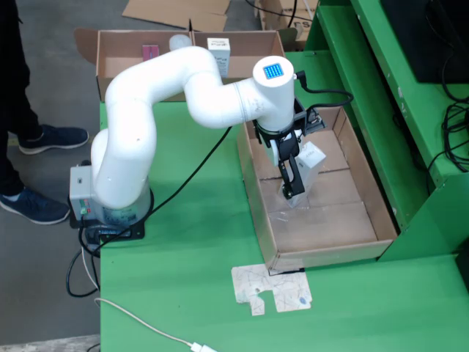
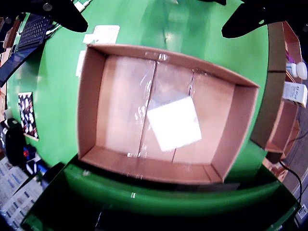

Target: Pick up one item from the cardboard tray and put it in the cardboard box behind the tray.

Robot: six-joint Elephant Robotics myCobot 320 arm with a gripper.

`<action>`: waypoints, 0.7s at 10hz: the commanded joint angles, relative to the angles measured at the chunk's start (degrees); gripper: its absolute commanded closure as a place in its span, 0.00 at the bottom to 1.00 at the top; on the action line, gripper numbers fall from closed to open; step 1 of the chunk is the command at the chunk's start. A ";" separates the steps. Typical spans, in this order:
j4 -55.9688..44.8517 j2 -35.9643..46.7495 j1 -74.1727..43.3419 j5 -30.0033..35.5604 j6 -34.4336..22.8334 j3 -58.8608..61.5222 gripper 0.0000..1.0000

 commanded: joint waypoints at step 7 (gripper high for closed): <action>-5.03 -5.98 2.03 1.10 -3.23 17.60 0.00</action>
